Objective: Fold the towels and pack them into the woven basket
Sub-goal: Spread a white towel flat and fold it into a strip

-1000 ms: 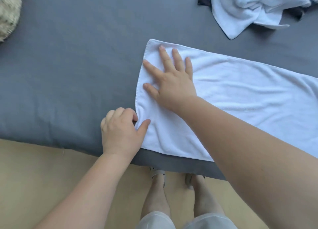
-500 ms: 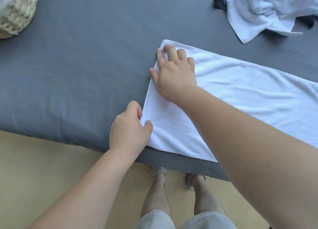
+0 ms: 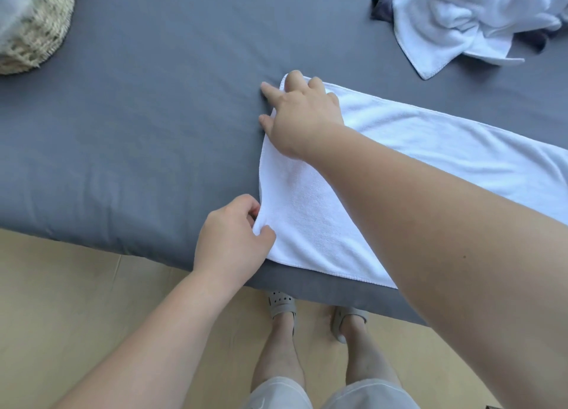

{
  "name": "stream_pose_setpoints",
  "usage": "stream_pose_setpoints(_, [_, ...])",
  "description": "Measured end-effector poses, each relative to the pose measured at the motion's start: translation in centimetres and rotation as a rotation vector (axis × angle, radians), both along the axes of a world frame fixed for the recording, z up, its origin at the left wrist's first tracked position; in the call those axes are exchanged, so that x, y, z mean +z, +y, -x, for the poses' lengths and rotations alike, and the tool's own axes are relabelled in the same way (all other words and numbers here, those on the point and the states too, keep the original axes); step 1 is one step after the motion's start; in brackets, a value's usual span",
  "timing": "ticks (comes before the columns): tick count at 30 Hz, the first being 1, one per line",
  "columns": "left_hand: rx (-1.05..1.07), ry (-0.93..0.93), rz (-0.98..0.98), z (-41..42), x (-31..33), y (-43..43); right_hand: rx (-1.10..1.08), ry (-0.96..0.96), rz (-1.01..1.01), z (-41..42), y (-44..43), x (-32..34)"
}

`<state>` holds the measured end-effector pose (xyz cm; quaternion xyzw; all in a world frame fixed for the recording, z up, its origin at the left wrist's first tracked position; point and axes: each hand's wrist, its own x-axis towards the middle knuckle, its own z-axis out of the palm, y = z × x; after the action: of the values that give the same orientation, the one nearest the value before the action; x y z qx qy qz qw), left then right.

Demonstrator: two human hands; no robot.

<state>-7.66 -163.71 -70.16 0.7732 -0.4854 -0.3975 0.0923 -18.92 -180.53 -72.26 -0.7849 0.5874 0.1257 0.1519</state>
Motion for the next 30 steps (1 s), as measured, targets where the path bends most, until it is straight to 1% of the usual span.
stream_pose_setpoints(4, [-0.041, -0.019, 0.017, 0.9, 0.3, 0.5, 0.048, 0.073, -0.107, -0.1, 0.2, 0.2])
stream_pose_setpoints(6, [-0.074, -0.020, 0.042, 1.5, 0.3, 0.7, 0.033, 0.055, -0.089, 0.2, 0.6, -0.1])
stream_pose_setpoints(8, [-0.148, 0.018, 0.076, 2.3, 0.5, 1.0, 0.018, 0.022, -0.026, 0.6, 1.1, -0.3])
stream_pose_setpoints(10, [-0.225, 0.057, 0.105, 3.4, 1.0, 1.1, -0.008, -0.047, -0.004, 1.0, 1.4, -0.3])
stream_pose_setpoints(12, [-0.270, 0.067, 0.135, 4.5, 1.4, 1.2, -0.091, -0.225, -0.053, 1.9, 1.5, -0.1])
stream_pose_setpoints(14, [-0.287, 0.070, 0.162, 5.8, 1.8, 1.2, -0.219, -0.513, -0.082, 3.4, 1.8, 0.5])
stream_pose_setpoints(17, [-0.301, 0.103, 0.202, 8.4, 2.5, 1.2, -0.492, -1.026, -0.158, 7.3, 3.0, 2.4])
stream_pose_setpoints(18, [-0.311, 0.125, 0.210, 9.4, 2.7, 1.3, -0.587, -1.164, -0.210, 9.0, 3.5, 3.0])
stream_pose_setpoints(20, [-0.349, 0.169, 0.212, 11.8, 3.2, 1.5, -0.737, -1.355, -0.298, 12.6, 4.2, 4.1])
stream_pose_setpoints(23, [-0.423, 0.242, 0.187, 16.4, 3.6, 1.9, -0.879, -1.559, -0.338, 18.2, 5.3, 4.8])
stream_pose_setpoints(25, [-0.459, 0.291, 0.167, 19.7, 3.8, 2.2, -0.948, -1.646, -0.348, 21.8, 6.1, 5.2])
stream_pose_setpoints(28, [-0.529, 0.337, 0.153, 24.3, 3.8, 2.5, -1.000, -1.700, -0.334, 26.9, 7.5, 5.6])
stream_pose_setpoints(30, [-0.572, 0.344, 0.143, 27.1, 3.8, 2.6, -1.015, -1.699, -0.314, 30.1, 8.5, 5.5])
